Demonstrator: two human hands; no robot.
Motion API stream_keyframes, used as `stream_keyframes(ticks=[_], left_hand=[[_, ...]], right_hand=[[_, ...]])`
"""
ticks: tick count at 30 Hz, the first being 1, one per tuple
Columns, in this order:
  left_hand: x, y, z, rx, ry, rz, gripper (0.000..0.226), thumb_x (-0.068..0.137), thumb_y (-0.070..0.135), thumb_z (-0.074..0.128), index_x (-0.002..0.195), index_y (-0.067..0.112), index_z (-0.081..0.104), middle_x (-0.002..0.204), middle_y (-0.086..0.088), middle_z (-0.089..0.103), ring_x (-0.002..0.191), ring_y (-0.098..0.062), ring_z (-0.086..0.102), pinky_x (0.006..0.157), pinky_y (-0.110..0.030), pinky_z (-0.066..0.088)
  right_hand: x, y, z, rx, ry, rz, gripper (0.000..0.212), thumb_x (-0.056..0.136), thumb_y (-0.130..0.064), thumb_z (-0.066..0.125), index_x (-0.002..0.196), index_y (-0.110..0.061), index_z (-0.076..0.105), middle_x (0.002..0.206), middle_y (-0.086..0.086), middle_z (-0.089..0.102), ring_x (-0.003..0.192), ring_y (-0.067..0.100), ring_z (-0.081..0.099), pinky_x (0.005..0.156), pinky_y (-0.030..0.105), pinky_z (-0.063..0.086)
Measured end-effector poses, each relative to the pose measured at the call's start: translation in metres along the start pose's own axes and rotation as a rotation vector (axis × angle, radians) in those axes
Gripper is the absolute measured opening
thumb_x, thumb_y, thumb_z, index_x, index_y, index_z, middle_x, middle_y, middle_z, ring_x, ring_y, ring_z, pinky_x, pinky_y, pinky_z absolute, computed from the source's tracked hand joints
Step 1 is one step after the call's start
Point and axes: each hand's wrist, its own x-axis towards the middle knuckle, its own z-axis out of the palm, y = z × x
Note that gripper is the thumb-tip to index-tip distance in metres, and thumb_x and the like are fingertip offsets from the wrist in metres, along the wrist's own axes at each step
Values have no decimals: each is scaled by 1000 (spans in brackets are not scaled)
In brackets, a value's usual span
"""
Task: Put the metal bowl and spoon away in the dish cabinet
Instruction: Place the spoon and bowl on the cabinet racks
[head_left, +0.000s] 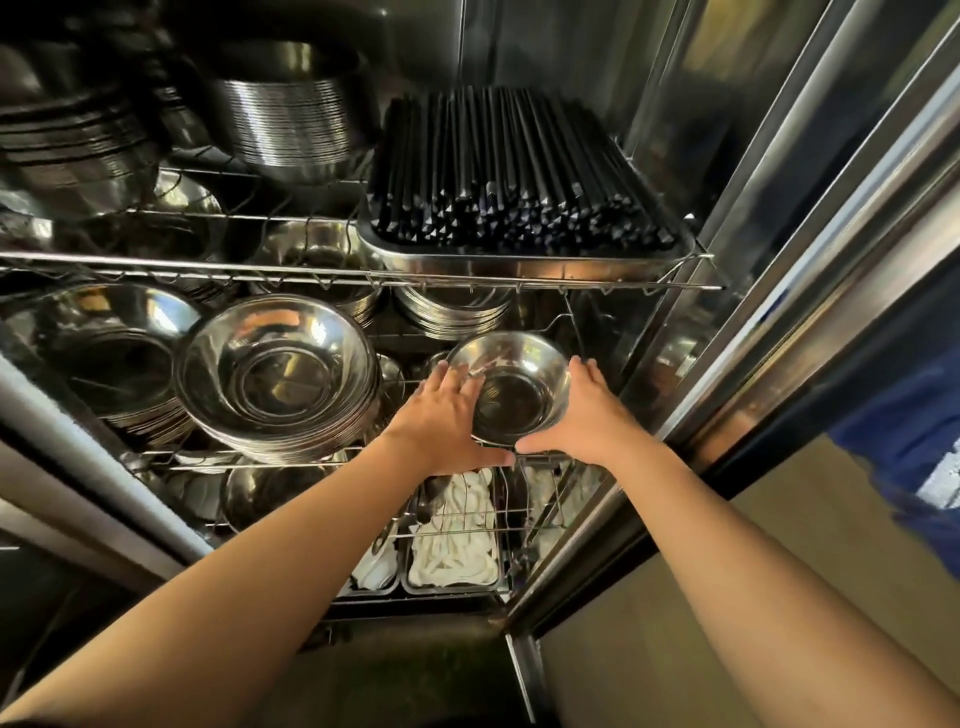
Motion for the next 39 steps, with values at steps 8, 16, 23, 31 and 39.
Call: stream_keyframes(ticks=[8, 16, 23, 31, 39], left_hand=[[-2, -2, -3, -139, 17, -42, 121, 75, 82, 52, 158, 12, -3, 165, -14, 13, 153, -33, 6, 122, -44, 12], [-18, -10, 4, -257, 54, -61, 115, 79, 72, 61, 158, 13, 2, 164, -15, 19, 151, -33, 13, 122, -45, 15], [-33, -21, 4, -258, 94, -87, 111, 80, 65, 65, 158, 15, 3, 161, -14, 24, 147, -34, 25, 121, -47, 23], [-43, -15, -1, -240, 118, -124, 104, 83, 56, 68, 157, 16, 7, 158, -15, 27, 142, -36, 33, 115, -46, 32], [-53, -15, -2, -224, 129, -219, 98, 84, 51, 71, 155, 14, 14, 150, -15, 35, 129, -38, 49, 106, -46, 45]], right_hand=[[2, -3, 1, 26, -29, -44, 145, 42, -50, 97, 158, -20, 15, 161, 8, 33, 150, 25, 25, 115, 52, 35], [-5, -13, 8, -11, -35, -112, 135, 46, -53, 95, 156, -21, 25, 159, 4, 37, 150, 26, 24, 117, 53, 31], [-11, -24, 18, 9, -68, -134, 138, 45, -57, 93, 156, -16, 22, 158, 4, 37, 148, 24, 29, 114, 53, 37], [-11, -25, 25, 36, -50, -166, 130, 39, -65, 89, 148, -20, 35, 144, 0, 52, 134, 25, 46, 107, 49, 45], [-5, -33, 36, 19, -28, -180, 143, 37, -66, 90, 155, -20, 22, 156, 5, 37, 143, 27, 34, 112, 50, 39]])
